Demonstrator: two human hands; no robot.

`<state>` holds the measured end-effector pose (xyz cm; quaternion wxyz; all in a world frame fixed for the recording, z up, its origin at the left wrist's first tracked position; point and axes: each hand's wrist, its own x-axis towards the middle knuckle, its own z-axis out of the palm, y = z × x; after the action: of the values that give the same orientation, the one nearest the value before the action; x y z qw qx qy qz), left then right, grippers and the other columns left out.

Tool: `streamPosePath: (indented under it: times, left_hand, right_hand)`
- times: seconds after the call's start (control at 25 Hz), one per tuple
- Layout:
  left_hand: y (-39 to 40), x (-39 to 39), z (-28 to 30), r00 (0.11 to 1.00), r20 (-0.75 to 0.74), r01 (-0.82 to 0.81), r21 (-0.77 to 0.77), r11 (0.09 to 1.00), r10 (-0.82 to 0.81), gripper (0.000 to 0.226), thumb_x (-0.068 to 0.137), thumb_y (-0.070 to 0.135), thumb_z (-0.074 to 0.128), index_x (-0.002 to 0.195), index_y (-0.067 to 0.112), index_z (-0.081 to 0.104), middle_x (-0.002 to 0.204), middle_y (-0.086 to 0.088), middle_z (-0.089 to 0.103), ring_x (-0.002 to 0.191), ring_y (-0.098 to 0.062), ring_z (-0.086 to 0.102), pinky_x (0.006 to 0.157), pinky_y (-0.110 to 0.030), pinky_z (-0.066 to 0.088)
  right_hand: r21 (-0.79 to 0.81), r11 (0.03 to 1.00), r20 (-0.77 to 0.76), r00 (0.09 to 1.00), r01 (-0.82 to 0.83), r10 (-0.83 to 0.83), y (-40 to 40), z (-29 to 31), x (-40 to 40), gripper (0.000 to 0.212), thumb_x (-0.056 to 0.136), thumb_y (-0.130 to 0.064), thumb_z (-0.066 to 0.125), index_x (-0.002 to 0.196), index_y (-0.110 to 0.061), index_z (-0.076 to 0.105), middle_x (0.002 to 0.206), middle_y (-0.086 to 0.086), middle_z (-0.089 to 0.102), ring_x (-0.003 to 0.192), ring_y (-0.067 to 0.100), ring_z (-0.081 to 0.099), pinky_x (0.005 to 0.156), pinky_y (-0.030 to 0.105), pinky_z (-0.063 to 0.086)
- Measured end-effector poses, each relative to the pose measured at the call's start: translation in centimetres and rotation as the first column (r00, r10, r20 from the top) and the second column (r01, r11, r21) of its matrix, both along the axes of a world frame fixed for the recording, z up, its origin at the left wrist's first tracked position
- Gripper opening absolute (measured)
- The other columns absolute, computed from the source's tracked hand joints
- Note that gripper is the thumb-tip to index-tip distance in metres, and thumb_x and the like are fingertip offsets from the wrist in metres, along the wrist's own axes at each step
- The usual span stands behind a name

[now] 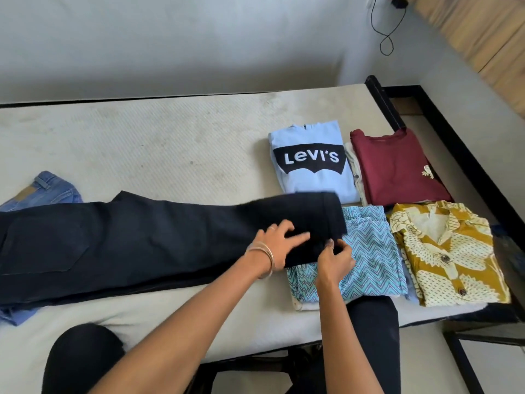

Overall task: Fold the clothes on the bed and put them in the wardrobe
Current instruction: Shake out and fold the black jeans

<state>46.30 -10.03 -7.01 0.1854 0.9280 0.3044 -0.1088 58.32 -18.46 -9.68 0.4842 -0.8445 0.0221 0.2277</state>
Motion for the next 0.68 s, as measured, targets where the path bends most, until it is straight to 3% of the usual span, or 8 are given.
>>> streamPosePath:
  times: [0.08,0.2,0.32,0.4,0.48,0.56,0.6,0.68]
  left_hand:
    - [-2.5,0.6,-1.6,0.982,-0.151,0.111,-0.002,0.994,-0.110,0.075,0.087,0.014,0.057,0.147,0.043,0.022,0.149,0.000,0.022,0.126,-0.029,0.036,0.098,-0.046,0.037]
    - [-3.7,0.0,-2.6,0.997,-0.042,-0.061,0.016,0.998,0.061,0.073,0.088,0.014,0.059,0.148,0.034,0.023,0.141,0.000,0.033,0.122,-0.028,0.041,0.093,-0.045,0.040]
    - [-2.6,-2.4,-3.3,0.958,-0.059,-0.267,0.181,0.947,0.281,0.062,0.089,0.018,0.061,0.143,0.026,0.031,0.131,-0.005,0.039,0.117,-0.028,0.044,0.088,-0.043,0.040]
    - [-1.7,-4.9,-4.0,0.924,-0.163,-0.293,0.277,0.915,0.345,0.064,0.089,0.020,0.062,0.144,0.023,0.030,0.135,-0.009,0.039,0.119,-0.030,0.045,0.089,-0.044,0.040]
    - [-0.9,-7.4,-4.2,0.903,-0.266,-0.259,0.293,0.920,0.339,0.075,0.084,0.013,0.066,0.146,0.022,0.025,0.136,-0.011,0.039,0.119,-0.031,0.047,0.091,-0.045,0.040]
    - [-0.3,-9.4,-4.2,0.913,-0.292,-0.195,0.306,0.932,0.286,0.078,0.081,0.003,0.064,0.146,0.022,0.025,0.130,-0.011,0.043,0.111,-0.029,0.052,0.087,-0.041,0.043]
    - [0.0,-10.1,-4.3,0.926,-0.276,-0.162,0.330,0.930,0.259,0.077,0.082,0.003,0.061,0.147,0.025,0.026,0.126,-0.010,0.045,0.105,-0.027,0.054,0.082,-0.037,0.045]
    - [0.1,-11.0,-4.7,0.941,-0.272,-0.111,0.317,0.942,0.202,0.075,0.088,0.004,0.051,0.151,0.032,0.020,0.122,-0.009,0.045,0.097,-0.025,0.053,0.073,-0.032,0.044]
  right_hand:
    - [-0.060,0.998,0.012,0.999,0.037,-0.036,-0.2,0.0,0.5,0.032,0.101,-0.030,0.050,0.116,-0.005,0.062,0.137,0.022,0.038,0.122,0.038,0.042,0.103,0.043,0.038]
    - [-0.193,0.981,-0.060,0.998,0.011,-0.023,0.0,0.2,1.8,0.051,0.095,-0.055,0.051,0.106,-0.008,0.067,0.145,0.019,0.029,0.136,0.038,0.020,0.110,0.057,0.022]
    - [-0.238,0.971,-0.158,0.987,-0.032,-0.006,0.7,0.6,2.9,0.042,0.086,-0.051,0.068,0.096,-0.010,0.064,0.143,0.022,0.030,0.134,0.037,0.020,0.108,0.051,0.026]
    - [-0.147,0.989,-0.119,0.993,-0.005,-0.013,1.3,0.9,3.5,0.040,0.085,-0.041,0.071,0.096,-0.003,0.066,0.137,0.018,0.038,0.131,0.034,0.025,0.100,0.043,0.031]
    - [0.008,0.996,-0.096,0.992,0.088,-0.087,1.6,0.9,3.7,0.037,0.082,-0.036,0.073,0.074,-0.003,0.059,0.112,0.012,0.050,0.111,0.028,0.042,0.093,0.040,0.038]
    - [0.124,0.974,-0.149,0.974,0.189,-0.170,1.5,0.8,3.4,0.043,0.084,-0.033,0.071,0.059,-0.009,0.044,0.080,0.007,0.051,0.074,0.022,0.047,0.073,0.038,0.044]
    - [0.127,0.970,-0.172,0.968,0.206,-0.183,1.3,0.8,3.1,0.042,0.087,-0.035,0.067,0.063,-0.008,0.047,0.079,0.007,0.054,0.068,0.022,0.050,0.068,0.039,0.046]
    - [0.001,0.984,-0.212,0.962,0.178,-0.174,1.0,0.5,2.7,0.047,0.091,-0.048,0.060,0.097,-0.001,0.060,0.113,0.015,0.059,0.094,0.033,0.061,0.081,0.046,0.054]
